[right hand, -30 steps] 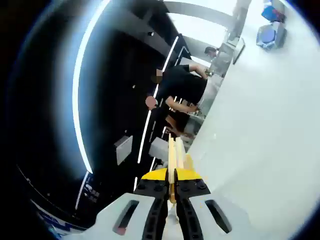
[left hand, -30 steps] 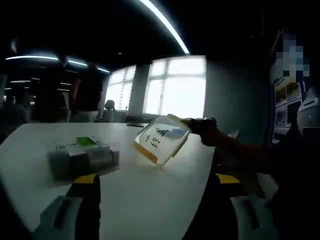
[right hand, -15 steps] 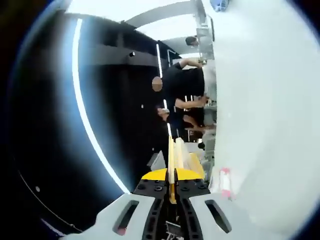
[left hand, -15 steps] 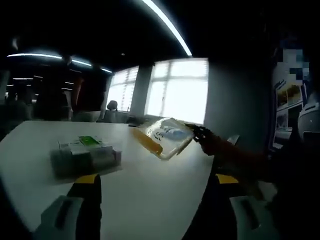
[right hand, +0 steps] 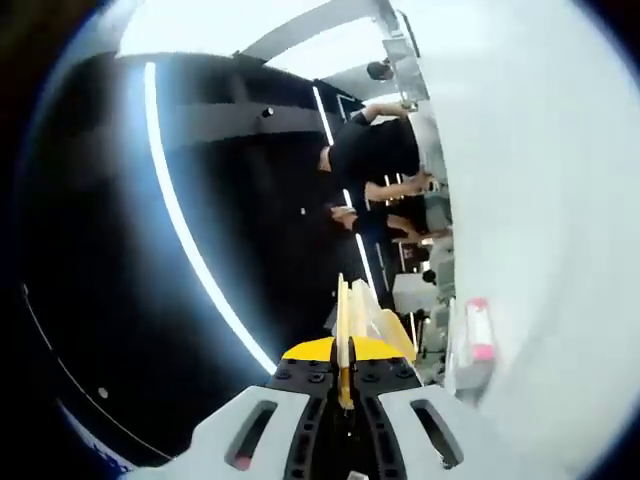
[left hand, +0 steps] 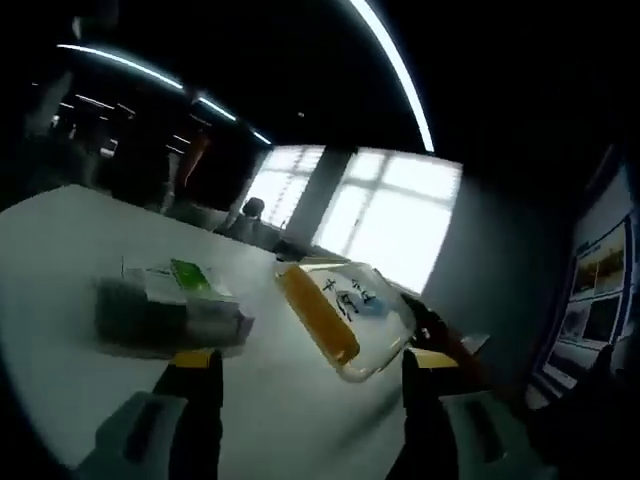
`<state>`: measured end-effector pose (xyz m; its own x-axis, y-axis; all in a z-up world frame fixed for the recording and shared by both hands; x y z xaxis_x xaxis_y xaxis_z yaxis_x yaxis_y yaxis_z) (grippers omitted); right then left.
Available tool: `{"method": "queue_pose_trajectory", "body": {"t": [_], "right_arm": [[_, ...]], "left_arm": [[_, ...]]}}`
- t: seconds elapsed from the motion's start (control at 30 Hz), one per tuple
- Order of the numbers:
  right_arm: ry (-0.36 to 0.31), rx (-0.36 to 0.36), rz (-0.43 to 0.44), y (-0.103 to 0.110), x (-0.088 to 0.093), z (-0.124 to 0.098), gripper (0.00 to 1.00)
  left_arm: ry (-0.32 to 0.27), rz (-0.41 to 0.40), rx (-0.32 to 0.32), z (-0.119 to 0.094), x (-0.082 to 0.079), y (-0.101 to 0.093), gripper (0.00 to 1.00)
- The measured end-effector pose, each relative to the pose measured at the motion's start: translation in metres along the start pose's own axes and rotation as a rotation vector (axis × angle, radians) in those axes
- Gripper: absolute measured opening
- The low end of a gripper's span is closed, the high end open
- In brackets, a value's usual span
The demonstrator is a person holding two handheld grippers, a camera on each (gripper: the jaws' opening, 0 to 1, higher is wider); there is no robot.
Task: Arrange the small medicine boxes into an aligned row inside the storage area until every box is upright, visible, and separated from the surrounding clutter.
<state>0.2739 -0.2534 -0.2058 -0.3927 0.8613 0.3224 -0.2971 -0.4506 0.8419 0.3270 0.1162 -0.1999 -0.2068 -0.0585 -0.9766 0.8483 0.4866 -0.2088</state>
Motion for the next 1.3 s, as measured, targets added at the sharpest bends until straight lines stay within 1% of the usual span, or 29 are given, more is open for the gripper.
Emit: {"method": "queue_pose_trajectory", "body": {"t": [0.07,0.1,0.13,0.17,0.2,0.23,0.3,0.33,0.37,0.4,0.43,0.5,0.6,0.63,0.67,0.73,0.8,0.83,0.87,0.93,0.97,1.0,1.03,1.13,1.17,1.23,1.27,1.3], "right_arm": [[-0.002,-0.008,0.017,-0.006,0.007,0.002,0.0],[-0.005,-0.01,0.021,-0.008,0.007,0.003,0.0],[-0.006,-0.017,0.036,-0.01,0.008,0.004,0.01],[-0.008,-0.02,0.038,-0.011,0.007,0.005,0.01],[-0.006,-0.022,0.044,-0.012,0.007,0.006,0.01],[-0.001,-0.029,0.056,-0.013,0.009,0.007,0.01],[0.0,-0.032,0.065,-0.015,0.013,0.008,0.01],[0.007,-0.037,0.076,-0.016,0.016,0.008,0.01],[0.005,-0.039,0.081,-0.016,0.017,0.008,0.01],[0.01,-0.044,0.087,-0.016,0.017,0.008,0.01],[0.009,-0.049,0.091,-0.016,0.019,0.008,0.01],[0.013,-0.06,0.106,-0.016,0.022,0.007,0.01],[0.013,-0.065,0.125,-0.018,0.023,0.009,0.01],[0.013,-0.067,0.133,-0.018,0.023,0.009,0.01],[0.013,-0.064,0.134,-0.018,0.025,0.011,0.01],[0.019,-0.069,0.138,-0.018,0.031,0.012,0.01],[0.021,-0.074,0.148,-0.019,0.029,0.014,0.01],[0.02,-0.076,0.152,-0.019,0.032,0.015,0.01],[0.023,-0.074,0.155,-0.02,0.033,0.017,0.01],[0.026,-0.072,0.165,-0.022,0.038,0.018,0.01],[0.031,-0.071,0.178,-0.023,0.036,0.019,0.01],[0.03,-0.07,0.179,-0.023,0.037,0.02,0.01],[0.032,-0.07,0.182,-0.024,0.035,0.021,0.01],[0.041,-0.073,0.196,-0.025,0.037,0.022,0.01],[0.041,-0.074,0.201,-0.026,0.04,0.022,0.01],[0.035,-0.084,0.215,-0.025,0.043,0.023,0.01],[0.04,-0.078,0.211,-0.025,0.044,0.024,0.01],[0.051,-0.082,0.218,-0.025,0.046,0.025,0.01]], "left_arm": [[-0.019,-0.019,0.011,0.01,-0.001,-0.006,0.7],[-0.016,-0.016,0.01,0.014,-0.001,-0.009,0.68],[-0.004,0.013,0.009,0.019,0.0,-0.013,0.67],[0.021,0.046,0.001,0.021,0.002,-0.013,0.66],[0.036,0.059,0.002,0.025,0.004,-0.014,0.66],[0.062,0.061,0.01,0.028,0.006,-0.015,0.66],[0.067,0.049,0.0,0.031,0.009,-0.013,0.65],[0.065,0.044,0.0,0.031,0.01,-0.012,0.62],[0.059,0.037,0.009,0.031,0.011,-0.012,0.57],[0.053,0.032,0.019,0.03,0.011,-0.012,0.48],[0.045,0.029,0.031,0.03,0.012,-0.013,0.41],[0.035,0.018,0.034,0.027,0.013,-0.014,0.36],[0.027,0.017,0.028,0.025,0.014,-0.011,0.27],[0.007,0.005,0.028,0.024,0.012,-0.009,0.27],[-0.001,-0.022,0.023,0.022,0.012,-0.008,0.27],[-0.018,-0.045,0.034,0.02,0.011,-0.007,0.26],[-0.065,-0.099,0.049,0.016,0.005,-0.003,0.26],[-0.074,-0.118,0.05,0.015,0.003,-0.002,0.26],[-0.087,-0.142,0.037,0.012,0.002,0.0,0.25],[-0.109,-0.143,0.027,0.008,0.0,0.001,0.25],[-0.13,-0.163,0.025,0.006,-0.001,0.001,0.25],[-0.145,-0.188,0.029,0.005,-0.003,0.001,0.25],[-0.177,-0.227,0.041,0.002,-0.006,0.002,0.25],[-0.229,-0.296,0.057,-0.004,-0.01,0.005,0.24],[-0.238,-0.317,0.061,-0.006,-0.011,0.007,0.24],[-0.288,-0.382,0.058,-0.011,-0.014,0.013,0.2],[-0.282,-0.427,0.097,-0.013,-0.013,0.012,0.18],[-0.294,-0.438,0.086,-0.015,-0.014,0.015,0.13]]}}
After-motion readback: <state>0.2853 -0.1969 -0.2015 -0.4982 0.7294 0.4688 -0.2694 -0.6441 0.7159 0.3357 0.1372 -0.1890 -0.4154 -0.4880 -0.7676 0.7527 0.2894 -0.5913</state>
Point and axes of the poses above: the point that each gripper's makers call its tool centre point, and the gripper's own axes: z roughly forward along the fingers, y roughly to its left, x roughly out of its underside, the point moved 8 cm from there along -z, roughly backward along the fingers, and after that the axes turned 15 degrees about z, right-handed, at the moved point
